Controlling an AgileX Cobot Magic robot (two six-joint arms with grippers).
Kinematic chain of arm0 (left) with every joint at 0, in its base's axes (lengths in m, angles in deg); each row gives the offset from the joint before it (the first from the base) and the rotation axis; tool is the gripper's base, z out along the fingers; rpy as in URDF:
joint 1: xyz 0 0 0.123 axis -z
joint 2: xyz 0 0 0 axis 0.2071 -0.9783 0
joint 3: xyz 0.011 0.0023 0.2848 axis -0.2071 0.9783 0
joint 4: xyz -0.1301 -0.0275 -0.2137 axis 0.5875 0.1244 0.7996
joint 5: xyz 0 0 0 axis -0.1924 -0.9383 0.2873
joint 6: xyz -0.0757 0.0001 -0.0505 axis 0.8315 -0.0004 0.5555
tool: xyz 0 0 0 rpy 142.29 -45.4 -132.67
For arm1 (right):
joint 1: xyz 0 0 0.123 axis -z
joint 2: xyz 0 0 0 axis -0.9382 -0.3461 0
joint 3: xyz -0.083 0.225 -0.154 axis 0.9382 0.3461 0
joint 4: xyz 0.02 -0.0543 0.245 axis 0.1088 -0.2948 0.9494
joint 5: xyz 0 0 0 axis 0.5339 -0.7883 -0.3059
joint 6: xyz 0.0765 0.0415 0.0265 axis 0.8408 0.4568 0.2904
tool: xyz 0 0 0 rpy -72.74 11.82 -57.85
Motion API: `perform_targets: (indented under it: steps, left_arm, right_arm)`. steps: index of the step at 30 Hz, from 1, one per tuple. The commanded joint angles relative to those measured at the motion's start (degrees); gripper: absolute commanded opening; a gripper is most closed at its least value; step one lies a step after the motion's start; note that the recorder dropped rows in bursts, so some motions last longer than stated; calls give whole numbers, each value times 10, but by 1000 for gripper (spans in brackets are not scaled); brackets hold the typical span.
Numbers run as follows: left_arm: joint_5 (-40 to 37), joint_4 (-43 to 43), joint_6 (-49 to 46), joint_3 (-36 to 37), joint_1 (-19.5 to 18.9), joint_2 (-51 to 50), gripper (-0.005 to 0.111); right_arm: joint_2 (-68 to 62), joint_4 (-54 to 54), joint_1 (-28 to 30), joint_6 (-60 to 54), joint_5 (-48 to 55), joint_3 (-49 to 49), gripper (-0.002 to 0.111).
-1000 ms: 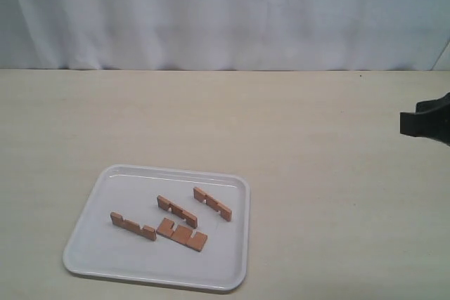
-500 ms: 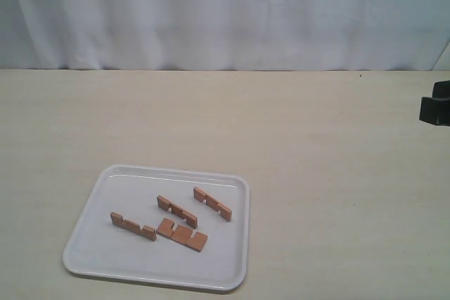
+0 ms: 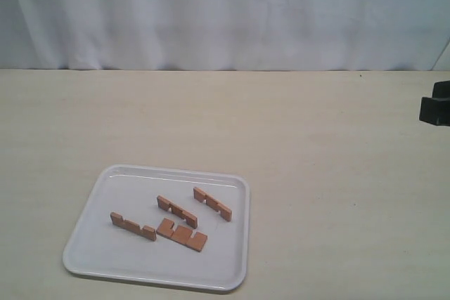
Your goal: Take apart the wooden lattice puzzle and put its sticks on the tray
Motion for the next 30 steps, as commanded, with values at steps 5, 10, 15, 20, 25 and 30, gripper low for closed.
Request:
perform_targets:
  steps: [5, 10, 15, 20, 25, 30]
  left_arm:
    - [4, 4, 3, 0, -71, 0, 0]
    - [3, 4, 3, 0, -72, 0, 0]
    - [3, 4, 3, 0, -72, 0, 0]
    - [3, 4, 3, 0, -72, 0, 0]
    - [3, 4, 3, 0, -72, 0, 0]
    - [3, 4, 3, 0, -72, 0, 0]
  right_arm:
    - [2, 1, 1, 1, -6, 3, 4]
    - [2, 1, 1, 1, -6, 3, 4]
    - [2, 1, 1, 1, -6, 3, 4]
    - [2, 1, 1, 1, -6, 3, 4]
    - [2, 1, 1, 1, -6, 3, 4]
    - [2, 1, 1, 1, -6, 3, 4]
